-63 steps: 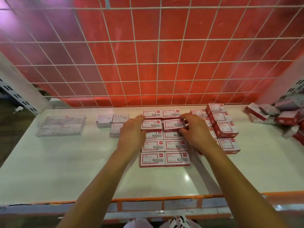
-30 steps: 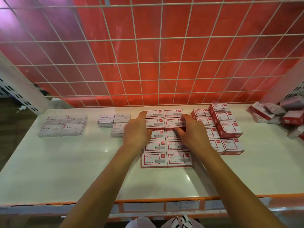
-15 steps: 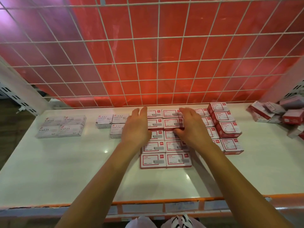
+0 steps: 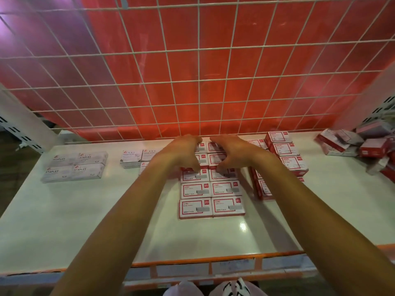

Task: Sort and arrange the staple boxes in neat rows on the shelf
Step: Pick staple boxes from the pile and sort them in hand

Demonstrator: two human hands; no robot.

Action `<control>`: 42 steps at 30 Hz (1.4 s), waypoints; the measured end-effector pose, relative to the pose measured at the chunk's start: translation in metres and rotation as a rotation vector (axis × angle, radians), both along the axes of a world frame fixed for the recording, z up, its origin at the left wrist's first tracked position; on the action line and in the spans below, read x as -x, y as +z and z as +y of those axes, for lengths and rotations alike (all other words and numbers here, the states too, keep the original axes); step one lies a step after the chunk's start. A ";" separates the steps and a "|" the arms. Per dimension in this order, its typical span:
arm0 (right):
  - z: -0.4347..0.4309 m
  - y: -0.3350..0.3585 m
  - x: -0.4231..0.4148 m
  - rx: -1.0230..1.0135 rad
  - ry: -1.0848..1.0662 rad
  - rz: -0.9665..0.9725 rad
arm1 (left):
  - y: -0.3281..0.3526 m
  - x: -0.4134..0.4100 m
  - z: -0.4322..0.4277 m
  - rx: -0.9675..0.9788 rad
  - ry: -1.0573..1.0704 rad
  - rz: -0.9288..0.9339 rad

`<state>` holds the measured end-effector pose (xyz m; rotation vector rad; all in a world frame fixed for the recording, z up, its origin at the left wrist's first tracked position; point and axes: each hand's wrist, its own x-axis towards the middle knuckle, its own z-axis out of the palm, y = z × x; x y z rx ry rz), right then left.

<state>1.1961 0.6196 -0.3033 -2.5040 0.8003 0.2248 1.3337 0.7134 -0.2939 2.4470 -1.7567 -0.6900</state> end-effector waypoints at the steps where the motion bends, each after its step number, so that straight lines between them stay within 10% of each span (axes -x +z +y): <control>1: 0.000 0.000 -0.001 0.002 0.009 0.015 | 0.000 -0.001 -0.001 -0.002 -0.003 -0.002; 42: -0.013 -0.002 -0.009 -0.015 0.030 0.001 | -0.009 -0.014 -0.015 -0.030 -0.021 0.029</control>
